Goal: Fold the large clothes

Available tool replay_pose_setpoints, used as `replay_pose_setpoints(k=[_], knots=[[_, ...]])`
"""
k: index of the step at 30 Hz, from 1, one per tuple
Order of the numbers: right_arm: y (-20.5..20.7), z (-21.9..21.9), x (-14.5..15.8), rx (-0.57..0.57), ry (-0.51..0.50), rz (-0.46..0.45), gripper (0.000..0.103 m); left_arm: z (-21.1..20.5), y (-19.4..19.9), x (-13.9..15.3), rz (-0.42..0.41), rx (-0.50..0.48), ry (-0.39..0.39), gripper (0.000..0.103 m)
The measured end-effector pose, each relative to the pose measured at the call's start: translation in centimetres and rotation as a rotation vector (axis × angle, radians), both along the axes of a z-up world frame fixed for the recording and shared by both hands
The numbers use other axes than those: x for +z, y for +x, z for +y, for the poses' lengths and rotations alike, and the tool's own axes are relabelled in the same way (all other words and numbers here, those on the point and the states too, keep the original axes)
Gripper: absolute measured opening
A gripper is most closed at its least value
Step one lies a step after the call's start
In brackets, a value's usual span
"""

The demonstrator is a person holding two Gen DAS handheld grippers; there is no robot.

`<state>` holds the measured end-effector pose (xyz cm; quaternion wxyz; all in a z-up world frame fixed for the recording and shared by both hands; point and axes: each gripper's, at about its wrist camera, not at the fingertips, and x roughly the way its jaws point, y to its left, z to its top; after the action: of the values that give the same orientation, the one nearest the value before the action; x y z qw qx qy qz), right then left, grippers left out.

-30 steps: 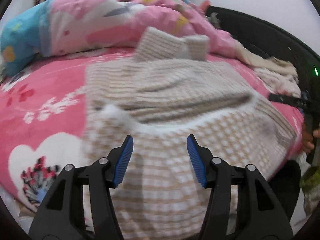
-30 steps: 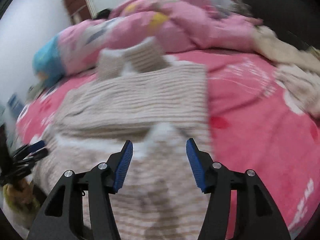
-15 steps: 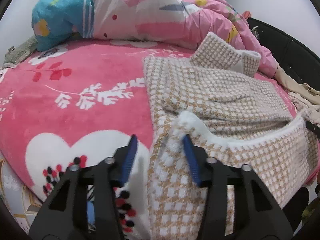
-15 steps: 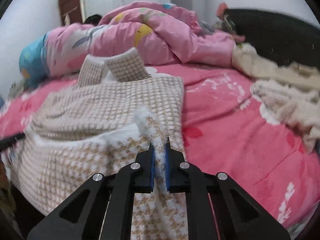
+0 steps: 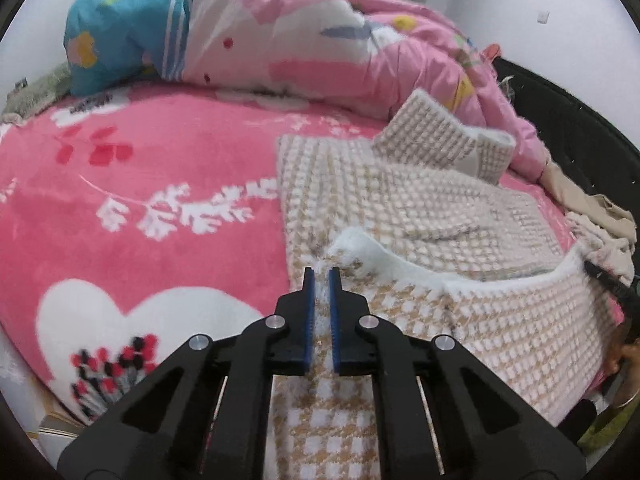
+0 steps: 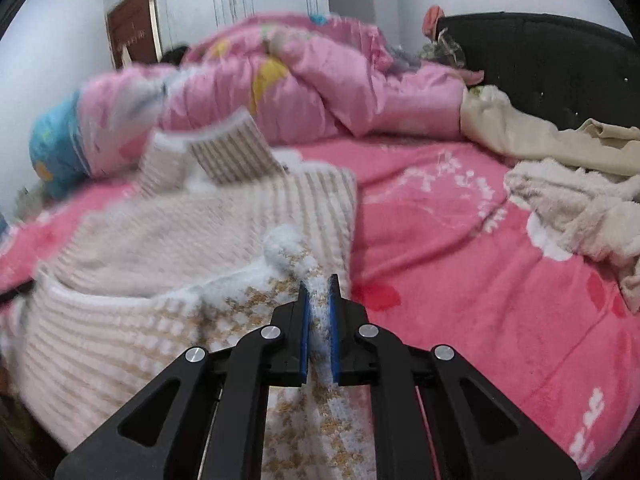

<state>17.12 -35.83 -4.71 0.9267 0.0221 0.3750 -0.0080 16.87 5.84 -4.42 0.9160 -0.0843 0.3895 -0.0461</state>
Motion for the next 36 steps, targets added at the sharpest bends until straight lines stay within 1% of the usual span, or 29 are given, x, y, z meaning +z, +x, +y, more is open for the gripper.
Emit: replay_pose_setpoints(k=[1,3,4,5,6,8,10,11,12,14,15,16,18,19,20,21,22,23,25,26,28,29,30,31,32,33,34,35,36], knots=[[0.4,-0.1,-1.2,0.0,0.003,0.031,0.008,-0.3,0.3,-0.7,0.018,0.0,0.024,0.007],[0.3,0.0,-1.4,0.003,-0.008,0.037,0.01,-0.5,0.2,-1.3,0.018,-0.006,0.047,0.007],[0.2,-0.1,-1.0,0.0,-0.006,0.037,0.014,-0.6,0.0,-1.2,0.01,-0.01,0.059,0.007],[0.0,-0.3,-0.4,-0.008,-0.004,0.041,0.026,-0.6,-0.1,-1.1,0.007,-0.012,0.064,0.008],[-0.5,-0.6,0.3,-0.021,-0.005,0.042,0.03,-0.5,-0.1,-1.0,0.005,-0.012,0.062,0.008],[-2.0,-1.0,2.1,-0.045,0.021,0.011,0.039,-0.3,-0.2,-1.1,0.003,-0.013,0.057,0.008],[-4.5,-0.6,4.3,-0.021,0.076,-0.064,0.04,-0.3,-0.3,-1.1,0.0,-0.011,0.066,0.009],[-5.5,0.0,4.9,0.015,0.093,-0.084,0.04,-0.3,-0.3,-1.1,-0.003,-0.01,0.073,0.009],[-6.3,1.1,5.3,0.079,0.11,-0.085,0.04,-0.3,-0.3,-1.1,-0.005,-0.01,0.082,0.009],[-6.6,3.8,4.7,0.205,0.13,-0.045,0.04,-0.3,-0.2,-1.2,-0.01,-0.008,0.1,0.009],[-6.3,5.9,3.7,0.292,0.138,-0.001,0.04,-0.5,-0.3,-1.2,-0.014,-0.008,0.107,0.009],[-5.9,7.6,2.7,0.339,0.132,0.031,0.04,-0.4,-0.3,-1.2,-0.015,-0.006,0.11,0.009],[-4.7,9.9,0.5,0.36,0.101,0.096,0.04,-0.5,-0.3,-1.2,-0.015,-0.007,0.108,0.009],[-3.3,10.6,-1.3,0.343,0.097,0.154,0.04,-0.4,-0.3,-1.2,-0.017,-0.004,0.107,0.011],[-2.1,10.8,-3.0,0.325,0.118,0.19,0.041,-0.2,-0.4,-1.0,-0.022,0.004,0.102,0.011],[-1.4,10.5,-3.9,0.313,0.15,0.204,0.042,0.0,-0.6,-0.8,-0.026,0.013,0.097,0.015],[-1.3,10.2,-3.8,0.305,0.175,0.209,0.043,0.4,-1.1,-0.4,-0.033,0.027,0.089,0.018],[-1.5,9.9,-3.0,0.291,0.191,0.211,0.043,0.6,-1.8,0.2,-0.046,0.036,0.088,0.018],[-2.4,9.8,-1.6,0.269,0.151,0.196,0.043,0.9,-3.5,1.7,-0.101,0.035,0.093,0.017],[-3.2,10.0,-0.6,0.278,0.132,0.17,0.042,0.9,-4.5,2.4,-0.131,0.021,0.083,0.017],[-3.9,10.5,0.5,0.313,0.158,0.141,0.042,0.2,-6.4,3.7,-0.182,-0.065,0.032,0.017],[-3.9,11.0,0.9,0.338,0.176,0.133,0.04,-0.6,-6.9,3.9,-0.185,-0.127,0.002,0.018],[-3.7,11.7,0.9,0.366,0.178,0.128,0.04,-1.4,-7.0,3.8,-0.176,-0.177,-0.017,0.018],[-3.2,12.9,0.7,0.386,0.151,0.132,0.039,-2.9,-6.9,3.3,-0.152,-0.241,-0.032,0.018],[-2.4,14.1,-0.5,0.389,0.116,0.156,0.039,-3.9,-6.7,2.8,-0.131,-0.271,-0.03,0.018],[-1.3,15.3,-2.3,0.383,0.07,0.195,0.039,-5.7,-6.2,1.6,-0.079,-0.308,0.003,0.02],[-0.8,15.8,-3.4,0.381,0.041,0.193,0.039,-7.1,-5.4,0.0,-0.022,-0.313,0.066,0.021],[-0.7,16.1,-4.0,0.382,0.025,0.179,0.039,-8.0,-4.6,-2.0,0.04,-0.291,0.137,0.022],[-0.6,16.0,-3.8,0.382,0.035,0.185,0.039,-8.1,-4.1,-3.2,0.074,-0.279,0.156,0.023]])
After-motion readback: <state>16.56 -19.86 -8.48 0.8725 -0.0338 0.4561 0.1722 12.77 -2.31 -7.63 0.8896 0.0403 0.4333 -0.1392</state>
